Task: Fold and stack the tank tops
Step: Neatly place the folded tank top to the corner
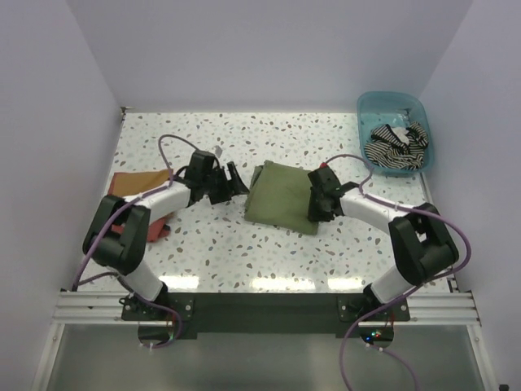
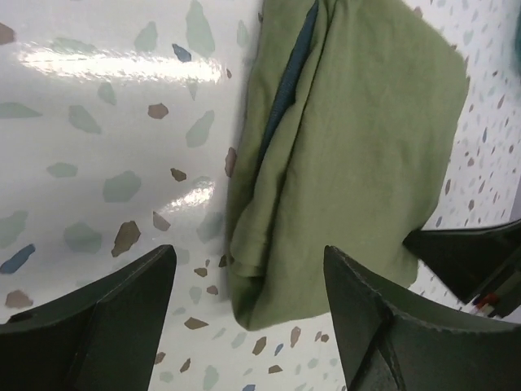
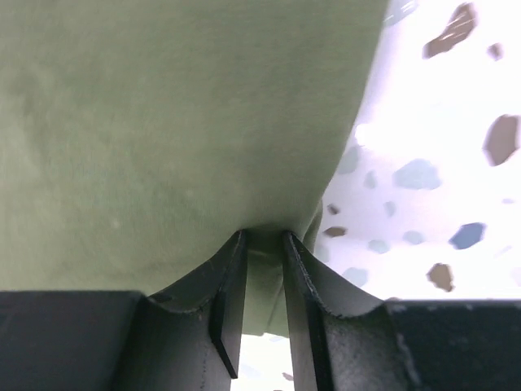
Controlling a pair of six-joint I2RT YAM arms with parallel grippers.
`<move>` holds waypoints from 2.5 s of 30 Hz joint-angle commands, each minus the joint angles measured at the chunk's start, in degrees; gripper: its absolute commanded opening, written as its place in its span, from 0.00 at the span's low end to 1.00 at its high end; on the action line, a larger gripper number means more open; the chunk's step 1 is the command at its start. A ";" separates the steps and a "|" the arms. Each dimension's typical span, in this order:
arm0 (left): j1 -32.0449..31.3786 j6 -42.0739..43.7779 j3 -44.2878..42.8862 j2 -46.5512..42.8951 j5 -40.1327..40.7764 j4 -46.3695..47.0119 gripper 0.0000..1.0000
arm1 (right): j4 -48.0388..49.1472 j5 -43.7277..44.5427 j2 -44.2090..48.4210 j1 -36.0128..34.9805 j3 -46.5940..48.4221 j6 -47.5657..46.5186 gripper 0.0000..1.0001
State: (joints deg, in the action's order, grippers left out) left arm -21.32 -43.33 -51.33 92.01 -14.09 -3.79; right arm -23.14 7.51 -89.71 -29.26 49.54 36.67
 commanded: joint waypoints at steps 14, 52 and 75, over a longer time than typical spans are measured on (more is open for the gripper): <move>0.05 6.32 -5.78 16.44 -13.26 3.89 0.84 | -5.87 -4.43 -4.68 4.03 9.08 -4.50 0.31; -11.37 9.66 -19.15 29.11 11.95 -18.60 0.00 | -1.21 -10.67 -5.57 5.17 9.00 -6.60 0.35; -4.79 15.37 -20.91 3.18 49.24 -49.72 0.00 | -2.27 -17.35 7.36 4.82 8.82 -8.37 0.67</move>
State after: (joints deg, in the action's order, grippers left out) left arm -27.75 -30.74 -70.28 99.72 27.49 -47.44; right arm -25.98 -7.42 -85.36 -24.34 57.30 29.06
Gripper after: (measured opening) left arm 0.078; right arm 0.669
